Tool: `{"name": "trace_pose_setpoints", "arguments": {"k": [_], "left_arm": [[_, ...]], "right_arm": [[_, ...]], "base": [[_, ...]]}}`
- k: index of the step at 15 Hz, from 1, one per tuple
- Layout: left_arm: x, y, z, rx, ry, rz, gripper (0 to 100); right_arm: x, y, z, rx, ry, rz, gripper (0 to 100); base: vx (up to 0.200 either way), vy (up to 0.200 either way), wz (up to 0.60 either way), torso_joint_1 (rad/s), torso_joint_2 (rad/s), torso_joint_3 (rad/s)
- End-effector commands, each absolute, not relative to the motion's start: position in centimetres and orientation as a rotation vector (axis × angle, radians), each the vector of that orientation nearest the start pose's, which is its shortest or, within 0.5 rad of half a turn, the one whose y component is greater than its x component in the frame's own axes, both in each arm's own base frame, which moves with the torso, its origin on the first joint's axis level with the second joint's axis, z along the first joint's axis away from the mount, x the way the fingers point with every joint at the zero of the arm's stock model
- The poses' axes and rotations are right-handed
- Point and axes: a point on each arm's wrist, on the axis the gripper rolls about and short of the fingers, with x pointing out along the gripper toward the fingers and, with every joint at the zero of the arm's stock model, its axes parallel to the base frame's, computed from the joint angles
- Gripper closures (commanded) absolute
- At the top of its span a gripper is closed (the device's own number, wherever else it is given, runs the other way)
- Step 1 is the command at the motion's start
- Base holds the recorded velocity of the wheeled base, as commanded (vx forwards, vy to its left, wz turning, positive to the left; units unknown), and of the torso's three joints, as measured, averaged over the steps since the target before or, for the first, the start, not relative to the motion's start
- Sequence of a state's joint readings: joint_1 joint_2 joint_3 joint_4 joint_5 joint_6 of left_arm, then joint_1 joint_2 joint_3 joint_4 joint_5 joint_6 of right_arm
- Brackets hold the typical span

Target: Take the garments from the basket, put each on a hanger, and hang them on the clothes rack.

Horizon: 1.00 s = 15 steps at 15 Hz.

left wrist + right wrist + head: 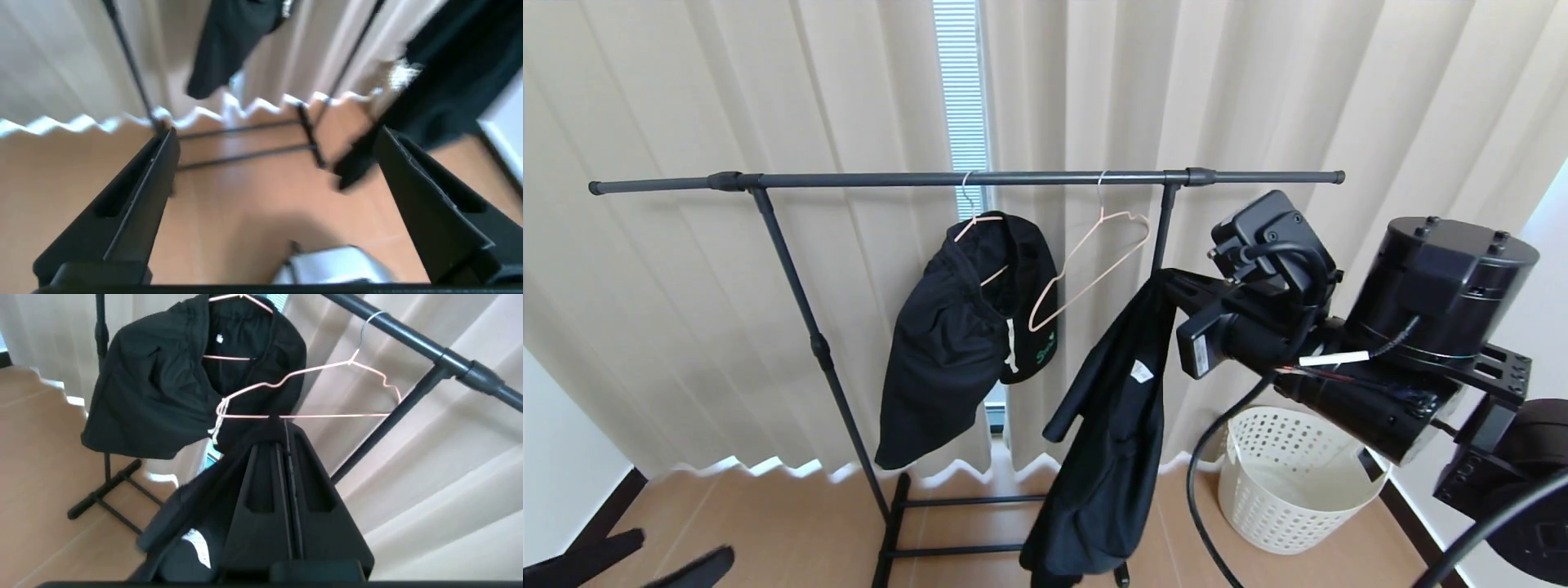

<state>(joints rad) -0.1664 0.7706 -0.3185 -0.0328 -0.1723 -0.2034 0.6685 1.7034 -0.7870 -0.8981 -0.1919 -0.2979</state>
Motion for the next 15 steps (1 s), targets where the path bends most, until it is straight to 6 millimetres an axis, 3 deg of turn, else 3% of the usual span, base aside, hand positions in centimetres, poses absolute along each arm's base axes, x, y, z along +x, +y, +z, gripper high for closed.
{"name": "trace_pose_setpoints", "arguments": {"k": [1, 2, 6, 8, 11, 15], "left_arm": [[16.2, -8.2, 18.1, -0.309, 0.734, -0.445, 0], [19.4, -10.8, 17.9, -0.288, 0.756, -0.482, 0], [25.3, -16.8, 15.8, -0.245, 0.776, -0.548, 0], [26.0, -18.0, 15.4, -0.263, 0.785, -0.554, 0], [25.9, -22.0, 12.0, -0.272, 0.797, -0.445, 0], [25.9, -23.0, 11.1, -0.259, 0.740, -0.412, 0]], "right_arm": [[26.2, 19.9, 18.2, -0.306, -0.036, 0.448, 100], [26.7, 20.6, 18.2, -0.296, -0.042, 0.412, 100], [27.0, 22.6, 17.7, -0.244, -0.028, 0.373, 100], [27.3, 22.9, 17.7, -0.218, -0.024, 0.368, 100], [27.1, 23.3, 17.5, -0.214, -0.021, 0.383, 100], [26.7, 23.5, 17.6, -0.212, -0.022, 0.369, 100]], "base": [[0.000, 0.000, 0.00, 0.000, 0.00, 0.000], [0.000, 0.000, 0.00, 0.000, 0.00, 0.000], [0.000, 0.000, 0.00, 0.000, 0.00, 0.000], [0.000, 0.000, 0.00, 0.000, 0.00, 0.000], [0.000, 0.000, 0.00, 0.000, 0.00, 0.000], [0.000, 0.000, 0.00, 0.000, 0.00, 0.000]]}}
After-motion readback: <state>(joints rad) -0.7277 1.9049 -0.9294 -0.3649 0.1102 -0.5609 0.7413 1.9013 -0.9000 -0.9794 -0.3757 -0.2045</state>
